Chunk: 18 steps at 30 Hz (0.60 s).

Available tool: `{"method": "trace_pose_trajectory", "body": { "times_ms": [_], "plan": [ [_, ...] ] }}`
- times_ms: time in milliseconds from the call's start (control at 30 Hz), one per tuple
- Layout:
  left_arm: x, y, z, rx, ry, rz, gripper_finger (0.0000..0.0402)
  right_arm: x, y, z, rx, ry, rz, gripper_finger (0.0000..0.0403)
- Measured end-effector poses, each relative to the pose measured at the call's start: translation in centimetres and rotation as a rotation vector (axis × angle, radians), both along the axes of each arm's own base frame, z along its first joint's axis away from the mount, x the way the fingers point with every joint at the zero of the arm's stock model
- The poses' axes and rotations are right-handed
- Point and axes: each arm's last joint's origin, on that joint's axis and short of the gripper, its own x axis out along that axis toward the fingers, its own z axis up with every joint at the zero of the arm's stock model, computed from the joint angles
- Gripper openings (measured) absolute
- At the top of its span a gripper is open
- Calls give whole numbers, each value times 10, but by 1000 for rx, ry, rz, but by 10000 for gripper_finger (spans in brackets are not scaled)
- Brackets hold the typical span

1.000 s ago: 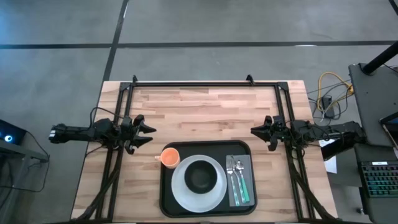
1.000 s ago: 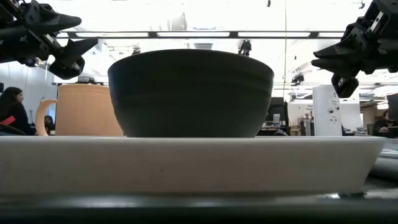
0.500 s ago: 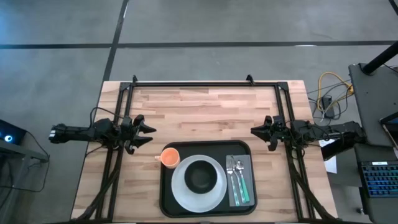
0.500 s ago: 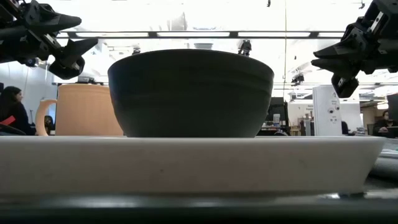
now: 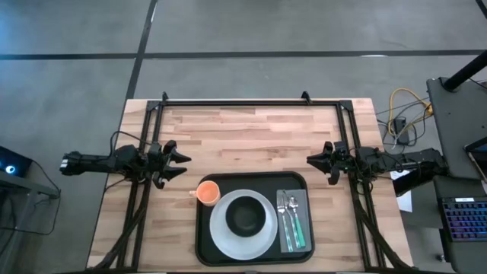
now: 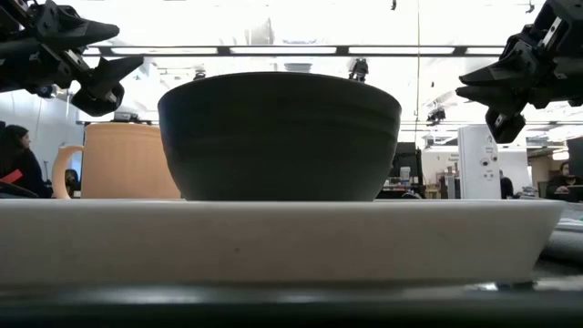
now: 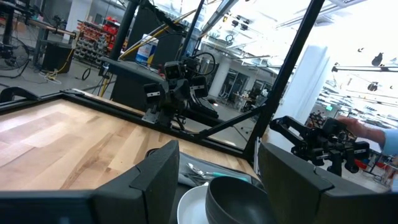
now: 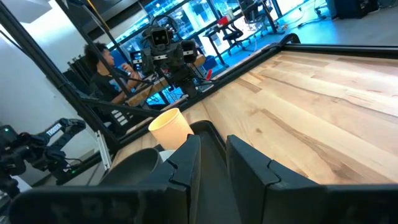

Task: Set up tray
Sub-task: Return to home position

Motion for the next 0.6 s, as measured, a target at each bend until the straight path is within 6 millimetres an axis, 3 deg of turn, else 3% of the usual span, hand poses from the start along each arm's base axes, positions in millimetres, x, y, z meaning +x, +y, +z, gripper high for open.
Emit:
{"method": "trace_pose_trajectory", "body": {
  "times_ms": [600],
  "plan": [
    [9,-1,-10,9,127,0,199,0,0,0,0,0,0,68]
  ]
}}
